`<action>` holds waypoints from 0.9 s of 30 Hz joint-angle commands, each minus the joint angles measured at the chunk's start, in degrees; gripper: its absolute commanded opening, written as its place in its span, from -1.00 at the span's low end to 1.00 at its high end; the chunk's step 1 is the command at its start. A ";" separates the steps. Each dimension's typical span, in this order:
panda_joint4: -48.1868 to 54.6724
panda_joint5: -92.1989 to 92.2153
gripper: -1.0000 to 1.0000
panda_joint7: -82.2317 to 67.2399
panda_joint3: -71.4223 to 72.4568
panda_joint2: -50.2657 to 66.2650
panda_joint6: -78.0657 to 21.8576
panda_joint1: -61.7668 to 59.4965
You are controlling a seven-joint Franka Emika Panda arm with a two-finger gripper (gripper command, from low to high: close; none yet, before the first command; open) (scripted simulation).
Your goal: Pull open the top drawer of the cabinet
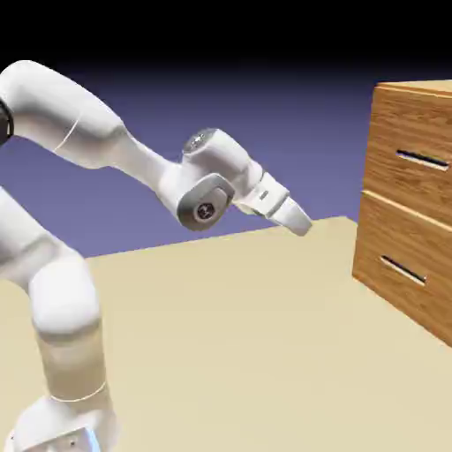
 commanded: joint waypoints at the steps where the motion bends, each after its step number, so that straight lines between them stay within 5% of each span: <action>1: 1.32 2.50 0.00 -2.34 -1.68 2.01 -0.31 0.90; 27: 35.72 67.28 0.00 -63.02 -45.27 54.26 -8.37 24.36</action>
